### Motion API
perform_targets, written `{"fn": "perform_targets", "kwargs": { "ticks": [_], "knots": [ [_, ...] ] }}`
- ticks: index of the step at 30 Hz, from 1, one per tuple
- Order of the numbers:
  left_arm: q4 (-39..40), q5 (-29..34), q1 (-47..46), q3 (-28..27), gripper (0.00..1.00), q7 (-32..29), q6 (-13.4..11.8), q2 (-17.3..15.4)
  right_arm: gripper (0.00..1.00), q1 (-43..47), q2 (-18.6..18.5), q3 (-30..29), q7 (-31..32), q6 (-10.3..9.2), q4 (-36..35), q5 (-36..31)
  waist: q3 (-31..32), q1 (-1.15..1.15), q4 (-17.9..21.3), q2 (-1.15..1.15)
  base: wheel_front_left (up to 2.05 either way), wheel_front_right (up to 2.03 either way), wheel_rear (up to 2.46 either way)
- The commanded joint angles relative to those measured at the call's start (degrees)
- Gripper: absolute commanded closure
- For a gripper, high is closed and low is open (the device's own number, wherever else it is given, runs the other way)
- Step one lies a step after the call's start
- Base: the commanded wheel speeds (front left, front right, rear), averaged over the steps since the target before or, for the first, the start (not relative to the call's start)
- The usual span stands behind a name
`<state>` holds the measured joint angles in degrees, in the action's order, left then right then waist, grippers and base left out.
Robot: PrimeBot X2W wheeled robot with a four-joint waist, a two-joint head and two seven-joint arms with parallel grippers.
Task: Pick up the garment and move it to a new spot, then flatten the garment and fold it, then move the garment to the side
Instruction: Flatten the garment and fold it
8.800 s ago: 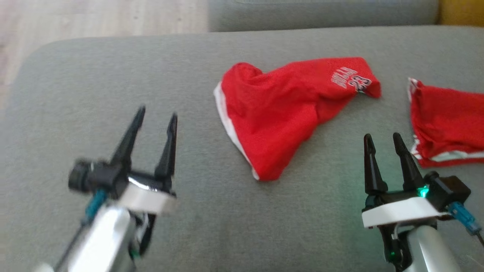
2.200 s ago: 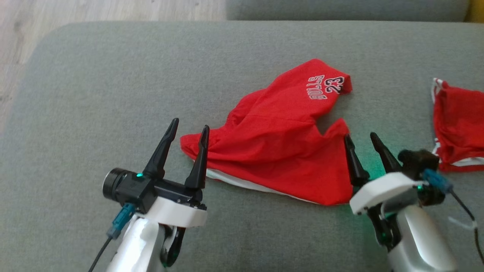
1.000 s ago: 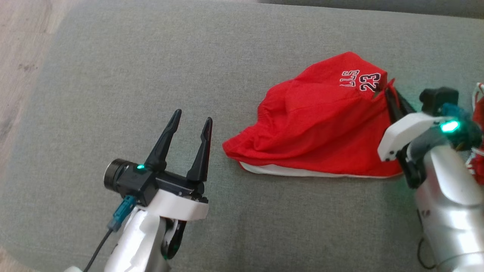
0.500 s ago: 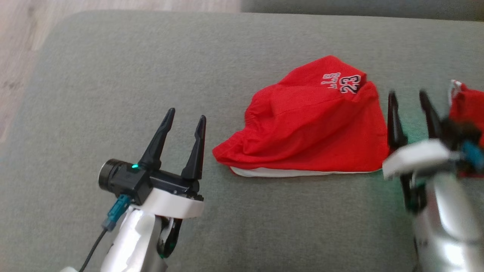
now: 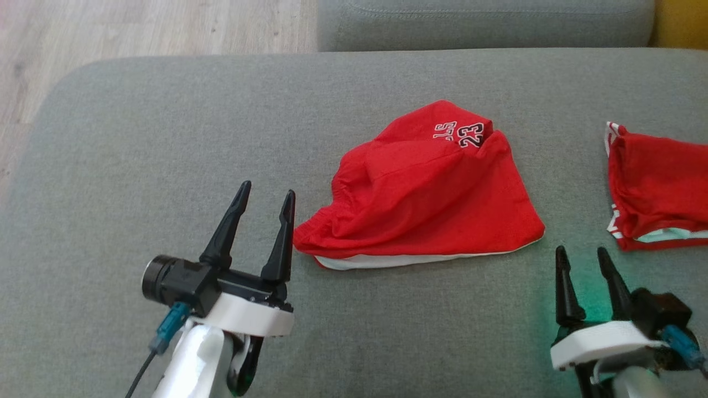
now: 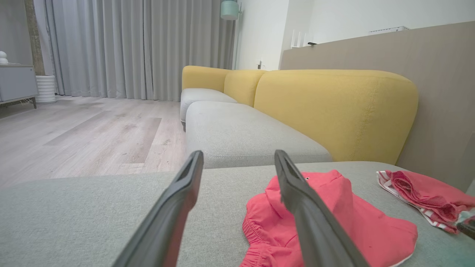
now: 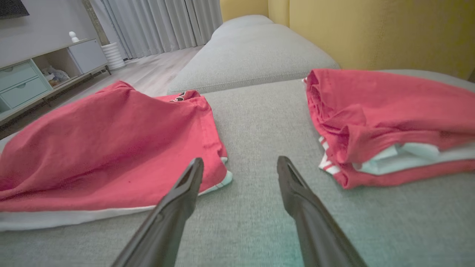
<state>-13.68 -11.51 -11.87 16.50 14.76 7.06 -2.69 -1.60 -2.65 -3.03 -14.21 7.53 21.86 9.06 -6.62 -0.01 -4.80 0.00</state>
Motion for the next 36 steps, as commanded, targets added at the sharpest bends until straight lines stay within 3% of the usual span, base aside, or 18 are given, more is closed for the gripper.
{"fn": "perform_targets", "kwargs": {
  "ticks": [1, 21, 36],
  "knots": [
    [1.66, 0.54, -1.24, -1.9, 0.0, 0.24, 0.07, -0.22, 0.0, -1.66, -0.24, 1.77, -0.76, -0.04, -1.53, 0.25, 0.26, 0.01, 0.09, 0.0, 0.0, 0.0, 0.0],
    [2.23, 0.87, -2.8, -0.98, 0.0, 0.24, 0.32, -0.21, 0.0, -10.7, -0.23, -3.6, 5.52, -0.04, 10.75, -7.25, -3.11, 0.01, -2.95, 0.0, 0.0, 0.0, 0.0],
    [2.05, 1.01, -3.63, -1.15, 0.0, 0.24, 0.38, -0.3, 0.0, -15.31, -0.23, 0.62, 2.33, -0.04, 15.51, -5.86, -3.84, 0.01, -3.02, 0.0, 0.0, 0.0, 0.0]
  ]
}}
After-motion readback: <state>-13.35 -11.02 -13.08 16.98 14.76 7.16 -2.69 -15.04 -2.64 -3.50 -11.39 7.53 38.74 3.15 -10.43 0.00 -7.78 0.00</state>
